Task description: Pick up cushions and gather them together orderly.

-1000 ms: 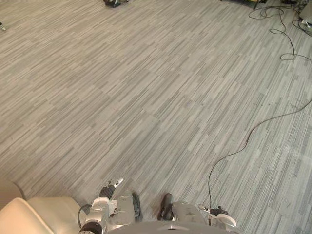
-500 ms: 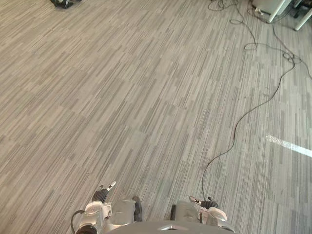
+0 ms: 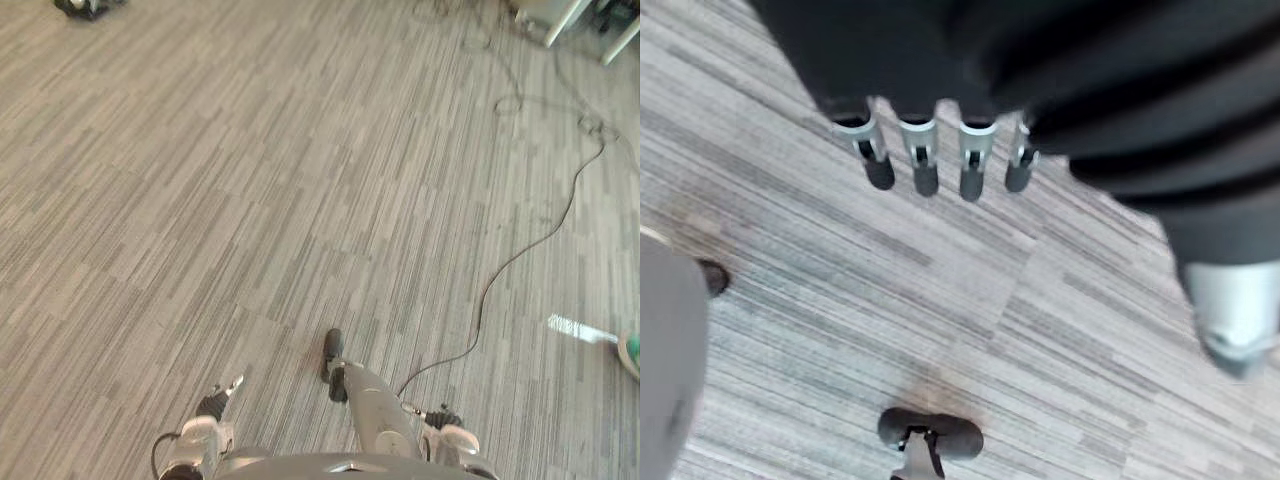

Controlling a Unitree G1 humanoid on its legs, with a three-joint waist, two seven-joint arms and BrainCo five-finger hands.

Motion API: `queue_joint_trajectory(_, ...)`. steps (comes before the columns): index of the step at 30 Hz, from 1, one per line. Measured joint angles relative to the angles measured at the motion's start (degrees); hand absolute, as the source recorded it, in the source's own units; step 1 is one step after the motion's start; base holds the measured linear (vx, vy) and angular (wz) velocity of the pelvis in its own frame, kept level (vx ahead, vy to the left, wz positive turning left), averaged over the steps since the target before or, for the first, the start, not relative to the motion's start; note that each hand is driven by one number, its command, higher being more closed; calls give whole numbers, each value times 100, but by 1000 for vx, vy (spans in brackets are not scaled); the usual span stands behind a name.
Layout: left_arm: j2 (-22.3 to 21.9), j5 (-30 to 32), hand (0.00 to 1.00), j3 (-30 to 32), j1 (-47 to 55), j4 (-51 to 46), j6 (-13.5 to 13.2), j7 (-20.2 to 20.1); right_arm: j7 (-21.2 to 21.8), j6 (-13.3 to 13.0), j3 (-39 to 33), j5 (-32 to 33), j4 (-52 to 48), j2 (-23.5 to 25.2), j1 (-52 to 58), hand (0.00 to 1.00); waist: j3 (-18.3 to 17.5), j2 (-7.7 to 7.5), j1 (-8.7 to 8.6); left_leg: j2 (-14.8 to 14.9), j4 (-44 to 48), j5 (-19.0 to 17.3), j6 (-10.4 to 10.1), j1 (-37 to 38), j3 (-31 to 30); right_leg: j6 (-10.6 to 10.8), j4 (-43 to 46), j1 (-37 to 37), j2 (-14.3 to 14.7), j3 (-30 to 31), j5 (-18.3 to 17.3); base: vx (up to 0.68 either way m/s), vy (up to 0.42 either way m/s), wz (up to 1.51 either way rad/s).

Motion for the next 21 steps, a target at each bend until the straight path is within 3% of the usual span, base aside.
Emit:
queue_joint_trajectory(1,-79,5,0,8,-9,-37,0,-5,-16,-4,-11,-3,-60,12,150,0,10,56,-6,120,937,435,-256,-287,-111,70,-74,414,21,-165,-318,376,-144,51)
queue_joint_trajectory(3,-128,5,0,14,-5,-60,7,-9,-22,-4,7,-2,-64,10,203,0,6,60,25,184,1862,1116,-449,-699,-119,126,-232,686,42,-185,-426,407,-135,34)
queue_joint_trajectory(4,-124,3,0,52,20,-112,14,-7,-34,-5,47,-2,-86,-17,250,0,-32,152,73,501,3040,1443,-482,-1316,109,97,-644,1118,150,-202,-500,383,-72,9)
queue_joint_trajectory(5,-123,4,0,97,38,-147,15,-6,-39,-2,44,-7,-100,-20,259,0,-36,162,90,637,3414,1200,-397,-1528,329,47,-756,1267,182,-192,-515,535,-67,6)
queue_joint_trajectory(6,-146,-6,0,222,73,-235,21,-13,-37,-9,18,5,-135,6,280,0,-27,145,130,775,3746,677,-232,-1919,684,44,-969,1615,194,-176,-560,381,-32,-3)
queue_joint_trajectory(8,-153,-22,0,229,77,-307,10,-3,-42,-6,-15,66,-119,3,292,0,-21,127,227,791,3587,333,-134,-2137,943,71,-1176,1911,185,-114,-562,314,-4,-11)
queue_joint_trajectory(9,-156,-36,0,221,76,-320,-20,-9,-41,-10,-20,115,-93,-14,278,0,-8,100,282,790,3148,86,-5,-2409,1163,147,-1433,2244,165,-84,-569,328,54,-15)
queue_joint_trajectory(11,-151,-117,0,221,76,-350,-47,-8,-41,-6,-59,113,-55,-5,213,0,-17,82,302,651,2155,-3,36,-2670,1318,285,-1595,2532,33,-56,-627,367,118,-13)
queue_joint_trajectory(12,-164,-120,0,215,76,-408,-61,-9,-40,-9,-65,112,-45,0,178,0,-11,60,361,363,783,179,-12,-2821,1295,499,-1674,2758,-173,34,-749,357,169,-18)
queue_joint_trajectory(15,-183,-143,0,228,79,-437,-77,-8,-46,-10,-55,113,-47,-5,177,0,-23,78,442,79,-795,829,-106,-2961,1104,776,-1810,3125,-387,120,-924,420,241,-14)
queue_joint_trajectory(17,-170,-245,0,231,82,-499,-140,-9,-73,-7,45,111,-17,12,181,0,-61,24,590,32,-800,1702,-24,-3117,994,1018,-1958,3458,-505,315,-1111,528,331,-31)
queue_joint_trajectory(18,-128,-250,0,233,81,-503,-164,-10,-84,-7,45,110,48,37,183,0,-144,-16,631,-56,-716,1930,184,-3102,1007,1020,-2009,3504,-607,391,-1173,566,285,-39)
queue_joint_trajectory(19,-39,-275,0,237,46,-509,-189,-11,-74,1,42,100,274,196,-7,0,-200,-279,613,-189,-226,1505,417,-3247,1060,827,-2017,3530,-736,588,-1065,553,253,-22)
queue_joint_trajectory(20,81,-282,0,256,51,-508,-185,-16,-38,2,49,96,355,318,-20,0,-266,-411,596,-290,241,1194,569,-3318,1055,970,-1927,3547,-899,774,-846,549,263,-9)
queue_joint_trajectory(21,106,-281,0,265,58,-503,-181,-17,-27,4,49,96,393,348,-12,0,-303,-459,600,-308,383,1084,615,-3316,1110,979,-1812,3536,-956,888,-845,532,290,-9)
